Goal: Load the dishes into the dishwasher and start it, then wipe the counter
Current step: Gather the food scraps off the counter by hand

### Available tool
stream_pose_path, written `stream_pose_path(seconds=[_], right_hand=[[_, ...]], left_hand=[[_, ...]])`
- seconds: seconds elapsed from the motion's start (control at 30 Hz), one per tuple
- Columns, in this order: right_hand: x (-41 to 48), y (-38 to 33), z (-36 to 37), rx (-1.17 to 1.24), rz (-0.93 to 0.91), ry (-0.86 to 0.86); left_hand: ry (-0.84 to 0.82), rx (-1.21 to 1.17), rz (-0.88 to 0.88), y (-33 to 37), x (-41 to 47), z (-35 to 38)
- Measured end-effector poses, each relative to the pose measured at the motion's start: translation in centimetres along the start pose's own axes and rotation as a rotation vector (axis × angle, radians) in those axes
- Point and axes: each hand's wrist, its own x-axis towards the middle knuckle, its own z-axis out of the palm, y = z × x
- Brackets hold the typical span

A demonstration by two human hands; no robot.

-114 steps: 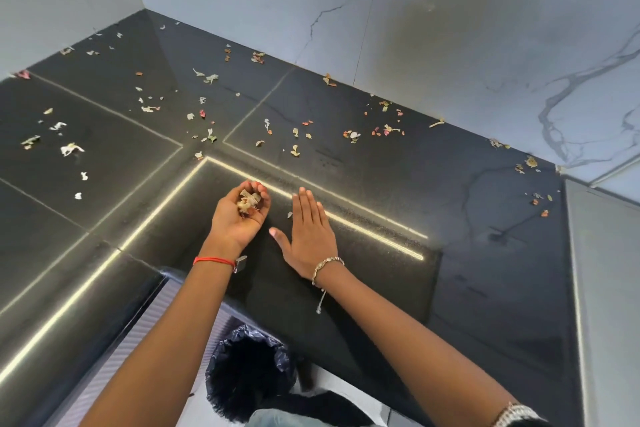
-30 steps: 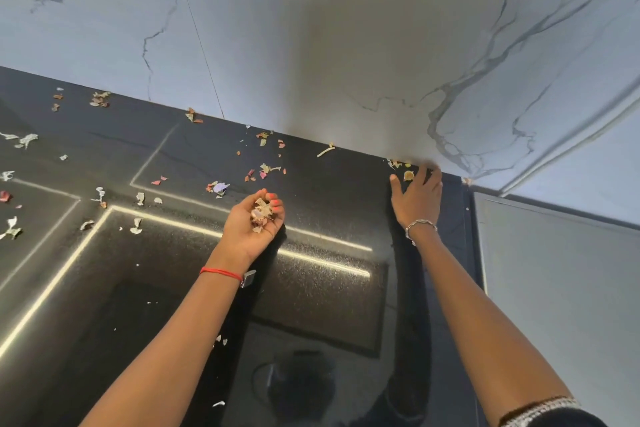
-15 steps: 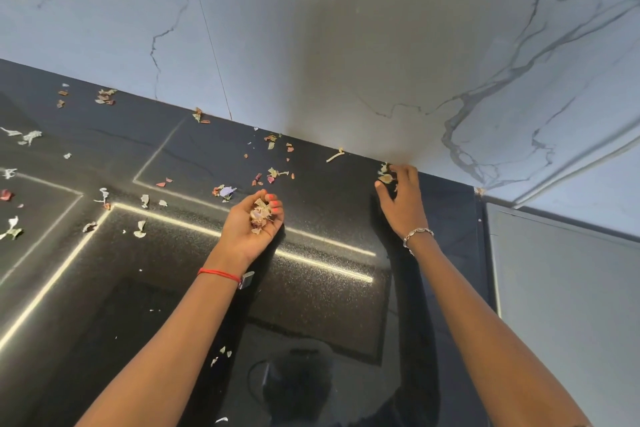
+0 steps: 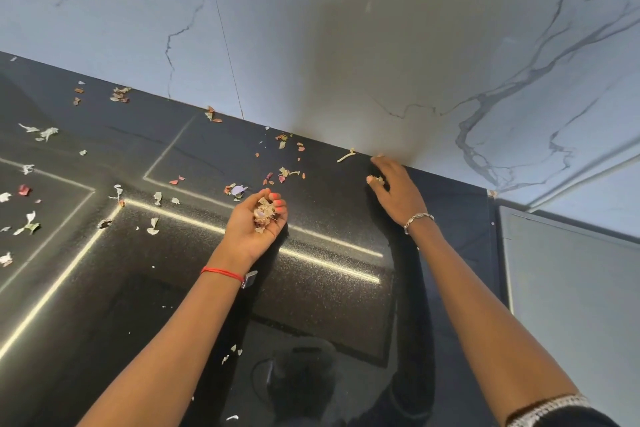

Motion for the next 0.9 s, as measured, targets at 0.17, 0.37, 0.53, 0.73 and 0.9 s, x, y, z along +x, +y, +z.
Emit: stream_pose_path(seconds=[0.17,0.37,0.53,0.73,0.9], right_hand=[[-2.3,-0.6,0.2,-0.004,0.000,0.075],[-5.1,0.6,-1.0,0.024,0.337,0.248],[-3.6,-0.5,1.1,-0.214,0.257,0.064],[-2.1,-1.8,1.8,-0.319,0.176,-0.031],[-3.8,-2.7,2.1,-0.180,0.090,-0.054]], left_hand=[[-0.016,0.031,0.008,-0.1,-0.1,0.1],[-0.018,0.035,-0.002,-0.3,-0.2,-0.2],[-0.019,0.037,0.004,-0.4,-0.5,-0.2],[-0.003,0.020,-0.008,-0.4,-0.7,-0.2],[0.005,0.026,-0.010,-0.9,-1.4,-0.1]])
